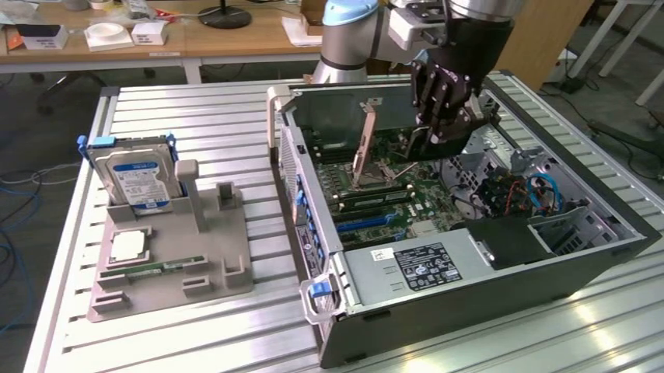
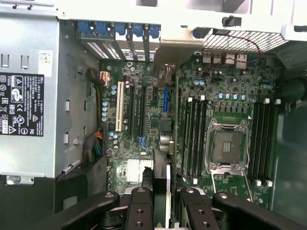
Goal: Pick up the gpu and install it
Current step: 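Insert the gpu into the slot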
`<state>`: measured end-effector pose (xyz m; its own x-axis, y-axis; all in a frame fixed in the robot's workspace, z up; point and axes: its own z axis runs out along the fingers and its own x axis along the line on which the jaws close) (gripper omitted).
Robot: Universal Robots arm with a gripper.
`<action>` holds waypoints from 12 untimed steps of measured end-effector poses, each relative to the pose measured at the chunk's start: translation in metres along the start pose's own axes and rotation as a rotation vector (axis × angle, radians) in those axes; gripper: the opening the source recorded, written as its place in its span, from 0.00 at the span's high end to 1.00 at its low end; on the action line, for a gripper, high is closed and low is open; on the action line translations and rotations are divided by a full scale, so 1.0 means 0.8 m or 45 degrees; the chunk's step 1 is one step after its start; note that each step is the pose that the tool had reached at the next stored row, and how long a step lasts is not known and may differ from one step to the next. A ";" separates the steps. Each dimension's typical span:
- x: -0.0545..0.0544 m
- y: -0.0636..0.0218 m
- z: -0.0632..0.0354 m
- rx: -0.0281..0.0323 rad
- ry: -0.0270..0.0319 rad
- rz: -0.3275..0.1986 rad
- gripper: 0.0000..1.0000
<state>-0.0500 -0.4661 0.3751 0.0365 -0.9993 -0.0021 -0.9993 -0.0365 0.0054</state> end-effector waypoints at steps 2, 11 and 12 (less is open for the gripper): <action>0.000 0.000 0.005 0.0000 0.0000 0.000 0.73; 0.000 0.000 0.025 0.0001 -0.0002 0.000 0.73; 0.000 0.000 0.027 0.0001 -0.0002 0.000 0.73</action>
<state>-0.0503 -0.4660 0.3532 0.0365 -0.9993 -0.0022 -0.9993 -0.0365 0.0054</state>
